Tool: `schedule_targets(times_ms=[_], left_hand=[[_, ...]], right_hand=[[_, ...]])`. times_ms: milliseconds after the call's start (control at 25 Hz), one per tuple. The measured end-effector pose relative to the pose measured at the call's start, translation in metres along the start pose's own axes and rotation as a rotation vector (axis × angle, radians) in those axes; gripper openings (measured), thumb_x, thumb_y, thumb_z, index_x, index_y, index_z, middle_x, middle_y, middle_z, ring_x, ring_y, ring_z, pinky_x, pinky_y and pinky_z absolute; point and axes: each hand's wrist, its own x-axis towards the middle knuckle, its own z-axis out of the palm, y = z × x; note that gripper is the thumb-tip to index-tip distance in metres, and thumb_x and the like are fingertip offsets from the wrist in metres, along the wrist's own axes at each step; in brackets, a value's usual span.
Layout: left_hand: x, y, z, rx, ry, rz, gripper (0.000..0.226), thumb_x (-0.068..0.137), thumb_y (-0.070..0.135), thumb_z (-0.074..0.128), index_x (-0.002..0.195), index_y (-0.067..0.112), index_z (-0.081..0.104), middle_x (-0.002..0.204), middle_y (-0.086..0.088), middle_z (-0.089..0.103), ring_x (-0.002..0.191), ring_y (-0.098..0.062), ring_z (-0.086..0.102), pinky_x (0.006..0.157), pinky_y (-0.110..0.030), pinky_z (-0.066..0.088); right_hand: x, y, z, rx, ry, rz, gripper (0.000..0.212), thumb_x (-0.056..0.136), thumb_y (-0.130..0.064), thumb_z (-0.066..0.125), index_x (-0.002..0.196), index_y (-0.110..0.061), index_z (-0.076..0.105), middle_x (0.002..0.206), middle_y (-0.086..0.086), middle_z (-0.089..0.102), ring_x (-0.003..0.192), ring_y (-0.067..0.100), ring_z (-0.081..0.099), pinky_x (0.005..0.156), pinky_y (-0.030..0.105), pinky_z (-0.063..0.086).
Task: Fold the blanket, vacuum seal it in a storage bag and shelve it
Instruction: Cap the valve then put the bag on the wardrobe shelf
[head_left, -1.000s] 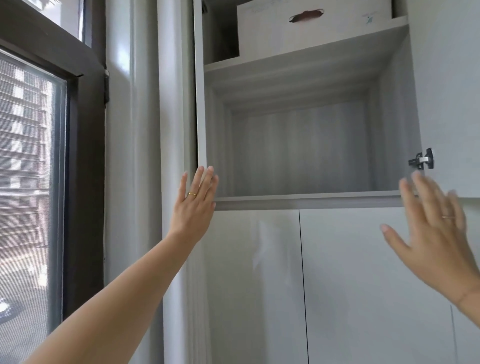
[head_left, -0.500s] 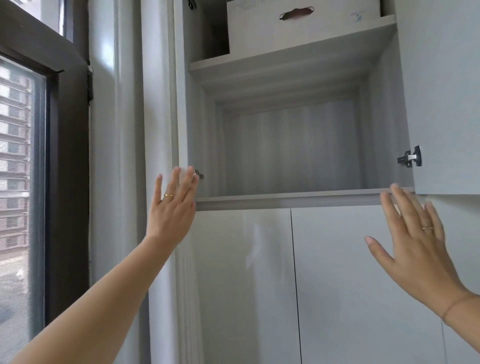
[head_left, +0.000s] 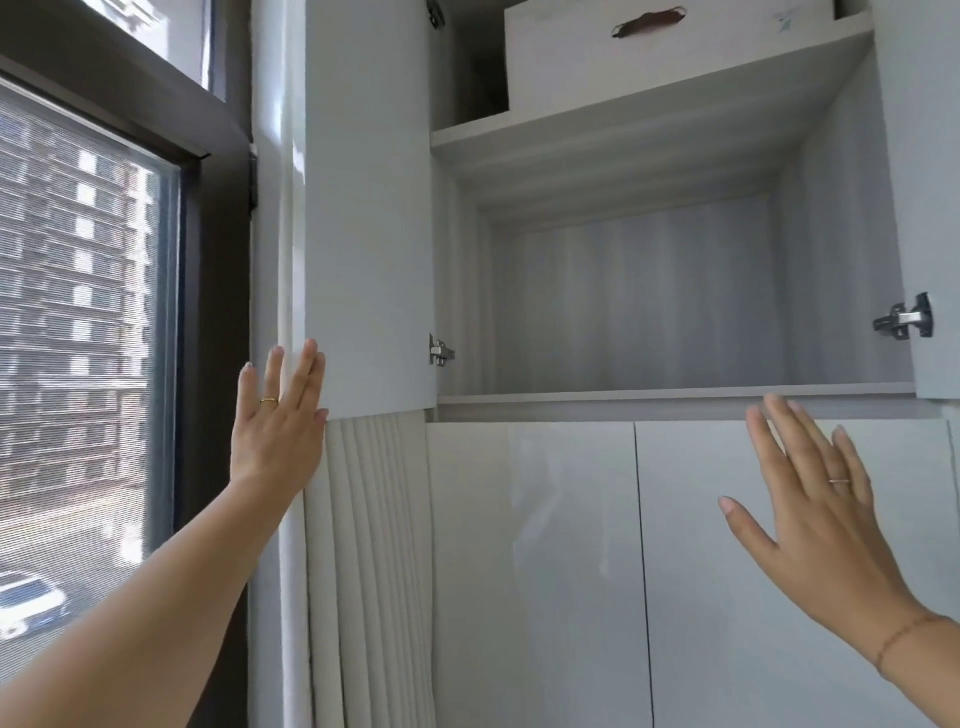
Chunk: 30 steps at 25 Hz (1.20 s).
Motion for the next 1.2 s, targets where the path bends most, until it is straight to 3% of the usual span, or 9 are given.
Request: schedule_targets(times_ms=[200,360,920,1040,1200], left_hand=[[0.001,-0.011,0.007,-0.051,-0.053,-0.045,0.065,0.099,0.034,0.018,0.149,0.012,-0.017,0.154,-0.002,-0.031,0.146,-0.029,-0.011,0.117,-0.048,-0.011],[0.001,-0.004,-0.001,0.038,-0.062,-0.022,0.066,0.098,0.037,0.012,0.147,0.010,-0.023,0.153,-0.005,-0.034,0.145,-0.031,-0.018,0.116,-0.051,-0.013],[0.003,0.028,-0.034,0.095,-0.045,0.062,0.067,0.099,0.030,0.022,0.149,0.007,-0.016,0.153,-0.011,-0.031,0.142,-0.033,-0.026,0.114,-0.055,-0.015],[0.003,0.055,-0.047,0.109,-0.015,0.251,0.066,0.099,0.028,0.028,0.151,0.006,-0.006,0.158,-0.009,-0.015,0.145,-0.029,-0.018,0.114,-0.054,-0.015],[0.007,0.082,-0.054,0.325,-0.129,0.295,0.067,0.101,0.044,0.010,0.150,-0.001,0.001,0.160,-0.013,-0.002,0.145,-0.029,-0.017,0.111,-0.055,-0.018]], right_hand=[[-0.003,-0.005,0.006,-0.006,-0.002,0.001,0.073,0.088,-0.046,0.032,0.150,-0.007,0.024,0.160,0.007,0.016,0.147,0.023,0.015,0.120,0.045,0.006],[-0.008,-0.008,0.008,-0.010,-0.028,-0.022,0.072,0.090,-0.047,0.029,0.149,-0.007,0.025,0.159,0.008,0.018,0.147,0.025,0.016,0.120,0.047,0.008],[-0.006,-0.021,0.016,0.022,0.001,-0.054,0.070,0.090,-0.045,0.032,0.150,-0.008,0.025,0.159,0.008,0.019,0.147,0.025,0.018,0.119,0.049,0.010],[-0.006,-0.021,0.012,0.042,0.001,-0.039,0.070,0.090,-0.045,0.032,0.150,-0.008,0.025,0.159,0.008,0.018,0.147,0.025,0.017,0.119,0.048,0.009],[-0.010,-0.014,0.003,0.033,-0.015,-0.022,0.071,0.090,-0.045,0.032,0.150,-0.009,0.024,0.159,0.008,0.018,0.147,0.024,0.016,0.119,0.048,0.009]])
